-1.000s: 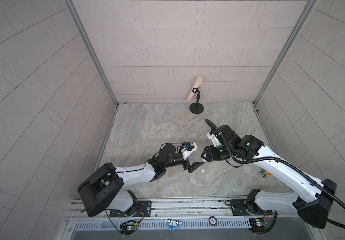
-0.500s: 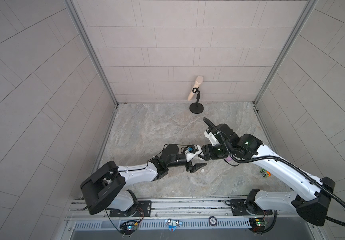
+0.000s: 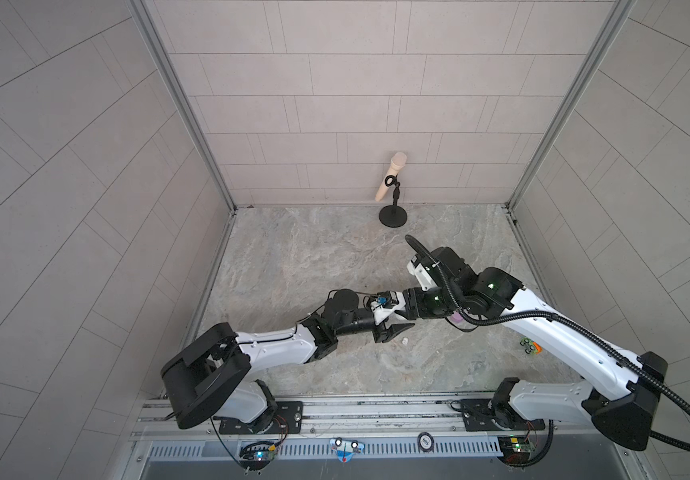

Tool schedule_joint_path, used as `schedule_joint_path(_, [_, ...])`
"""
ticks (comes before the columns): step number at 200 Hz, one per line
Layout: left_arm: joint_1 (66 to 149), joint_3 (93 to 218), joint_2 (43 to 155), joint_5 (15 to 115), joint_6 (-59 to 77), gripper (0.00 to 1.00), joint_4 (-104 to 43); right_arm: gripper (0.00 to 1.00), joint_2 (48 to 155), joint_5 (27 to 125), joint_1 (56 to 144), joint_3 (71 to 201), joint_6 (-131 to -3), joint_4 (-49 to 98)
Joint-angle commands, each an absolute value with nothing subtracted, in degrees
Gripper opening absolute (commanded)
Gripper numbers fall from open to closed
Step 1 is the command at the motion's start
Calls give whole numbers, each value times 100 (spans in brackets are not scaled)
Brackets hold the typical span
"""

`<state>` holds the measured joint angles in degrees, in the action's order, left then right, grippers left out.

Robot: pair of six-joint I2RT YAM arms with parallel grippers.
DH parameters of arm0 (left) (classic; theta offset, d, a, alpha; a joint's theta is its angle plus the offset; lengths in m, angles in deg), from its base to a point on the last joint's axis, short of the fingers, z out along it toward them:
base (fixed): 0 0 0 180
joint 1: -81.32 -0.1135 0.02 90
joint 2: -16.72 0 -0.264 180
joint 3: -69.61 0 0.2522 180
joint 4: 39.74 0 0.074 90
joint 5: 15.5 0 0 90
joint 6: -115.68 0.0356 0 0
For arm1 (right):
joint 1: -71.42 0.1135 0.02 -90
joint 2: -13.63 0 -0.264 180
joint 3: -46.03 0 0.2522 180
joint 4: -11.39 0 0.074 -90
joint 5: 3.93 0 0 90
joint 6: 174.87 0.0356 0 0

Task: Insert the wireless bluetooth earbuds into the charging case

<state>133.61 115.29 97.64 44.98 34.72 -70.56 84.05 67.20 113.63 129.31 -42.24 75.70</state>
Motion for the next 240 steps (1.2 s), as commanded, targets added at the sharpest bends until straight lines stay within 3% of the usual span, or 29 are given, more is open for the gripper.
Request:
schedule_joint_path(1, [13414, 11490, 9661, 4636, 3638, 62, -7274, 60, 8327, 6700, 11397, 13090, -4014, 7437])
schedule_joint_path(240, [13497, 11385, 9429, 4682, 3842, 47, -7151, 60, 8175, 6524, 11224, 12879, -3776, 7200])
